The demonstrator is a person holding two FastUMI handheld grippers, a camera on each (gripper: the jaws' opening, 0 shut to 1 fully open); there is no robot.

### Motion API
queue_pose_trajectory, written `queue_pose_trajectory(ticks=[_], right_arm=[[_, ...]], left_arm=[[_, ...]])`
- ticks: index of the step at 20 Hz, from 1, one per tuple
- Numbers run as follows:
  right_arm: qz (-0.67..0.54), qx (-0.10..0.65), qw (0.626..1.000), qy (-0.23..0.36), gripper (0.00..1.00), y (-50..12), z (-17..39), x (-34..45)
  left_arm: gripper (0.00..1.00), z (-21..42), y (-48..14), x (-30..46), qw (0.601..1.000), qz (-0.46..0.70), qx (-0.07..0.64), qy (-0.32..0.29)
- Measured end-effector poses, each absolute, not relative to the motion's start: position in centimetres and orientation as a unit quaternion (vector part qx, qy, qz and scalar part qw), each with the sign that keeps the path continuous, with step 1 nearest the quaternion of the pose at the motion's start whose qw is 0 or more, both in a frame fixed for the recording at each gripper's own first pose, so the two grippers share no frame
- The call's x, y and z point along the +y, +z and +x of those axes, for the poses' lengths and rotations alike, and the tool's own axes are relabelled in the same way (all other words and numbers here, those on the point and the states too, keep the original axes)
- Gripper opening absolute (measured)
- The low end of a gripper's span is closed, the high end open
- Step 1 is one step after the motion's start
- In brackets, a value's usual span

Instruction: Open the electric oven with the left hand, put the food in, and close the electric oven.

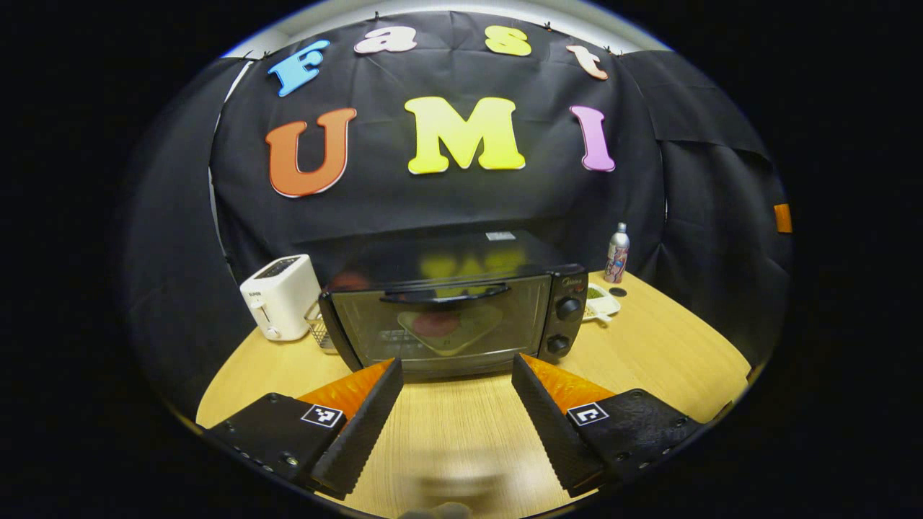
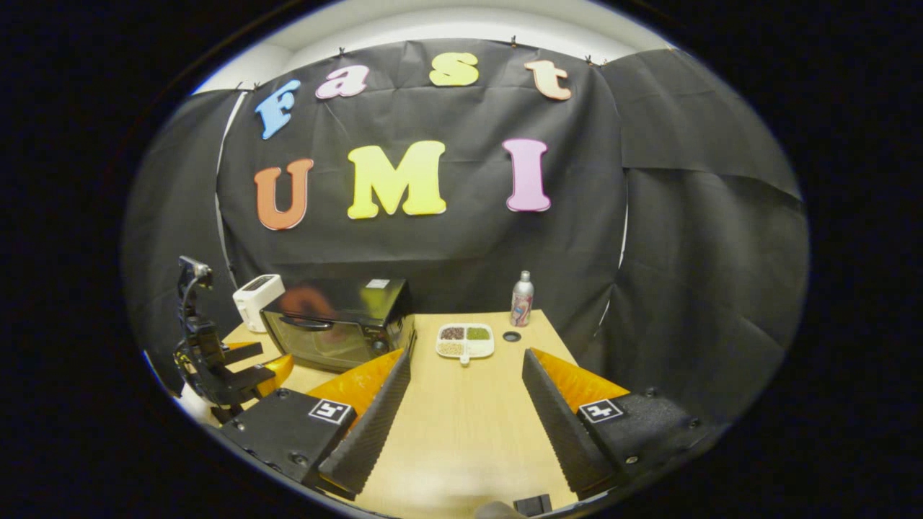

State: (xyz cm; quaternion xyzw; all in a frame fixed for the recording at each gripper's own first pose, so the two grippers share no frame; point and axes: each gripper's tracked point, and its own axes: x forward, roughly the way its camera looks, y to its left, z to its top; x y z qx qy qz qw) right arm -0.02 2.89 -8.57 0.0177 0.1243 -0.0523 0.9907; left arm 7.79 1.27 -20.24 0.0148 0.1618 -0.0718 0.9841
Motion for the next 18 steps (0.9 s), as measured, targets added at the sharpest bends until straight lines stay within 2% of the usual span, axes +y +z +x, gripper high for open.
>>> queue_pose_trajectory(ticks=[2, 4, 10, 11, 14, 15, 16, 17, 18], right_arm=[[0.013, 0.108, 0.993, -0.049, 1.00, -6.9, -1.0, 3.1], [0.015, 0.087, 0.995, -0.043, 0.96, -4.9, -1.9, 2.9], [0.023, 0.043, 0.998, -0.027, 0.96, -0.3, -6.0, -0.3], [0.027, 0.037, 0.999, -0.026, 0.96, 0.3, -6.7, -1.0], [0.027, 0.024, 0.999, -0.025, 0.99, 0.7, -9.0, -3.3], [0.025, 0.025, 0.999, -0.028, 0.96, 0.5, -9.7, -4.1], [0.023, 0.023, 0.999, -0.028, 0.99, 0.3, -10.4, -4.6], [0.021, 0.018, 0.999, -0.026, 0.96, 0.3, -11.0, -4.9], [0.020, 0.014, 0.999, -0.026, 0.96, 0.2, -11.5, -5.3]], left_arm=[[0.97, 6.1, -17.0, 1.9, 0.988, 0.010, 0.139, -0.063], [0.97, 4.2, -13.1, 2.5, 0.993, 0.006, 0.108, -0.051], [1.00, -3.4, -4.0, 2.2, 0.999, 0.004, 0.040, -0.007], [0.96, -4.7, -2.6, 1.8, 0.999, 0.005, 0.031, -0.002], [0.96, -7.9, -0.2, 0.1, 1.000, 0.000, 0.017, 0.005], [0.96, -8.9, 0.4, -0.5, 1.000, -0.004, 0.014, 0.005], [0.96, -9.7, 0.9, -1.0, 1.000, -0.007, 0.012, 0.006], [0.96, -10.4, 1.4, -1.2, 1.000, -0.006, 0.005, 0.009], [1.00, -11.0, 1.8, -1.5, 1.000, -0.001, 0.000, 0.011]])
